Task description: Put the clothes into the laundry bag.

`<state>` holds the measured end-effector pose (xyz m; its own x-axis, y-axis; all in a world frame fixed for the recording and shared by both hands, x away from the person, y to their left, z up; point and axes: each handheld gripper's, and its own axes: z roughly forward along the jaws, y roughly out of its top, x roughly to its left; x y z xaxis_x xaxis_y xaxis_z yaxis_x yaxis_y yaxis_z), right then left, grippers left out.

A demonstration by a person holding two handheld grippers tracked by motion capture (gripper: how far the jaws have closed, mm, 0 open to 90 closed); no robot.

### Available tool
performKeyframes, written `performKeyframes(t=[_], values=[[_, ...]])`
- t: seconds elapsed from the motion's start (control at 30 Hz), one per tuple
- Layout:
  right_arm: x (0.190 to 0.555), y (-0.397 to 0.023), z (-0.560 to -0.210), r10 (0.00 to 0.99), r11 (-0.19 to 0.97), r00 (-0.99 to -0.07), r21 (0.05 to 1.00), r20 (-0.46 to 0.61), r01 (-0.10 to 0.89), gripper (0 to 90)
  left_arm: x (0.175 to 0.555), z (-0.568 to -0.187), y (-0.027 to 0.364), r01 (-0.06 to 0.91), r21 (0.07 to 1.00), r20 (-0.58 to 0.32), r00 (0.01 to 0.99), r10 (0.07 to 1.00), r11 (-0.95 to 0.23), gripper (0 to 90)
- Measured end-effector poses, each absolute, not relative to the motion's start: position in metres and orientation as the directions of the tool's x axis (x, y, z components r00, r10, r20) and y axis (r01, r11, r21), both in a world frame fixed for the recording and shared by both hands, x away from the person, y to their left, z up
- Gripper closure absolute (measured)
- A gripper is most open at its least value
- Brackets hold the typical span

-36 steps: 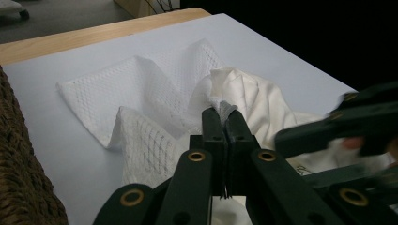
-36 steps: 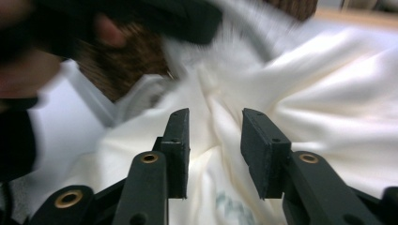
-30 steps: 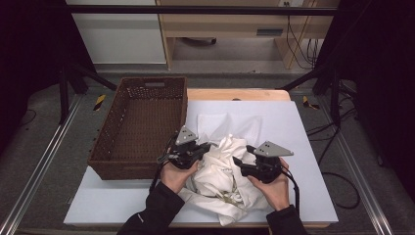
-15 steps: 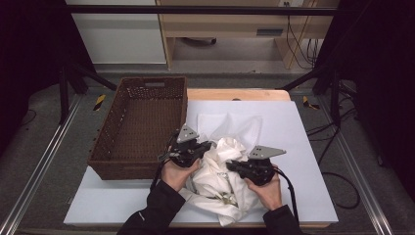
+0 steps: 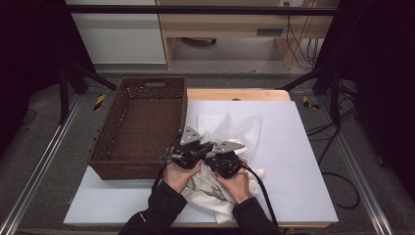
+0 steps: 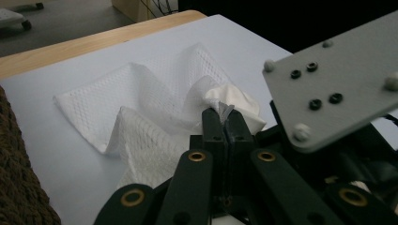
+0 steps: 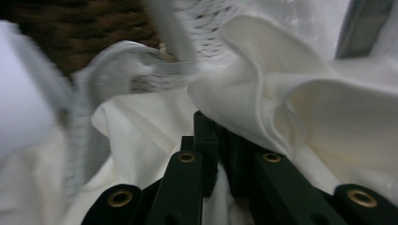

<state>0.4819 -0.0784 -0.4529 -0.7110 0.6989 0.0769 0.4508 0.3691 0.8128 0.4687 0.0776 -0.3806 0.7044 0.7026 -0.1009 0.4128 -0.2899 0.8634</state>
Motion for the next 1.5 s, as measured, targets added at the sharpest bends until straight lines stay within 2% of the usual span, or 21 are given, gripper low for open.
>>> performKeyframes(t=[0.1, 0.2, 0.27, 0.33, 0.47, 0.53, 0.63, 0.7, 0.73, 0.77, 0.83, 0.87, 0.9, 1.07, 1.23, 1.33, 1.5], values=[[0.482, -0.08, -0.452, 0.696, 0.358, -0.712, 0.815, 0.092, 0.455, 81.4, 0.471, -0.383, 0.083, 0.421, 0.87, -0.127, 0.694, 0.709, -0.256, 89.5], [0.467, -0.099, -0.439, 0.635, 0.275, -0.756, 0.868, 0.16, 0.414, 68.3, 0.473, -0.383, 0.09, 0.426, 0.872, -0.137, 0.685, 0.715, -0.242, 89.5], [0.456, -0.115, -0.429, 0.634, 0.23, -0.755, 0.889, 0.171, 0.395, 61.4, 0.474, -0.384, 0.092, 0.432, 0.87, -0.139, 0.679, 0.72, -0.239, 89.4], [0.447, -0.131, -0.419, 0.651, 0.218, -0.744, 0.903, 0.147, 0.37, 54.8, 0.473, -0.385, 0.092, 0.432, 0.87, -0.14, 0.68, 0.72, -0.239, 89.4], [0.44, -0.153, -0.412, 0.72, 0.226, -0.691, 0.919, 0.066, 0.324, 34.0, 0.472, -0.385, 0.09, 0.426, 0.87, -0.131, 0.684, 0.717, -0.248, 89.4], [0.448, -0.157, -0.42, 0.752, 0.247, -0.657, 0.903, 0.049, 0.35, 25.6, 0.471, -0.384, 0.089, 0.423, 0.87, -0.127, 0.687, 0.715, -0.252, 89.4], [0.465, -0.154, -0.438, 0.75, 0.257, -0.655, 0.871, 0.093, 0.418, 24.0, 0.471, -0.384, 0.089, 0.419, 0.869, -0.121, 0.695, 0.709, -0.262, 89.4], [0.478, -0.148, -0.45, 0.738, 0.265, -0.664, 0.855, 0.118, 0.447, 26.7, 0.471, -0.385, 0.089, 0.42, 0.869, -0.124, 0.695, 0.709, -0.259, 89.4], [0.483, -0.144, -0.454, 0.726, 0.259, -0.673, 0.853, 0.137, 0.454, 31.5, 0.472, -0.385, 0.089, 0.422, 0.867, -0.123, 0.696, 0.707, -0.265, 89.4], [0.487, -0.142, -0.458, 0.713, 0.253, -0.682, 0.846, 0.164, 0.469, 40.4, 0.472, -0.386, 0.089, 0.424, 0.866, -0.123, 0.695, 0.708, -0.266, 89.4], [0.487, -0.144, -0.458, 0.688, 0.243, -0.699, 0.845, 0.196, 0.476, 69.1, 0.474, -0.388, 0.09, 0.429, 0.864, -0.129, 0.694, 0.708, -0.263, 89.4], [0.485, -0.145, -0.455, 0.679, 0.246, -0.707, 0.846, 0.198, 0.473, 79.1, 0.474, -0.388, 0.09, 0.429, 0.865, -0.131, 0.693, 0.709, -0.261, 89.4], [0.481, -0.145, -0.452, 0.675, 0.256, -0.715, 0.85, 0.183, 0.46, 82.0, 0.474, -0.387, 0.09, 0.427, 0.867, -0.131, 0.693, 0.709, -0.257, 89.4], [0.455, -0.143, -0.431, 0.61, 0.284, -0.782, 0.885, 0.129, 0.368, 83.5, 0.475, -0.38, 0.092, 0.422, 0.872, -0.128, 0.684, 0.718, -0.247, 89.4], [0.437, -0.111, -0.42, 0.535, 0.34, -0.843, 0.898, 0.06, 0.28, 83.3, 0.471, -0.37, 0.09, 0.401, 0.878, -0.099, 0.687, 0.72, -0.262, 89.4], [0.451, -0.094, -0.428, 0.595, 0.381, -0.804, 0.874, 0.018, 0.302, 83.3, 0.467, -0.367, 0.091, 0.392, 0.881, -0.085, 0.685, 0.723, -0.267, 89.5], [0.482, -0.083, -0.448, 0.739, 0.376, -0.674, 0.833, -0.004, 0.407, 83.2, 0.465, -0.377, 0.089, 0.396, 0.87, -0.07, 0.691, 0.72, -0.295, 89.5]])
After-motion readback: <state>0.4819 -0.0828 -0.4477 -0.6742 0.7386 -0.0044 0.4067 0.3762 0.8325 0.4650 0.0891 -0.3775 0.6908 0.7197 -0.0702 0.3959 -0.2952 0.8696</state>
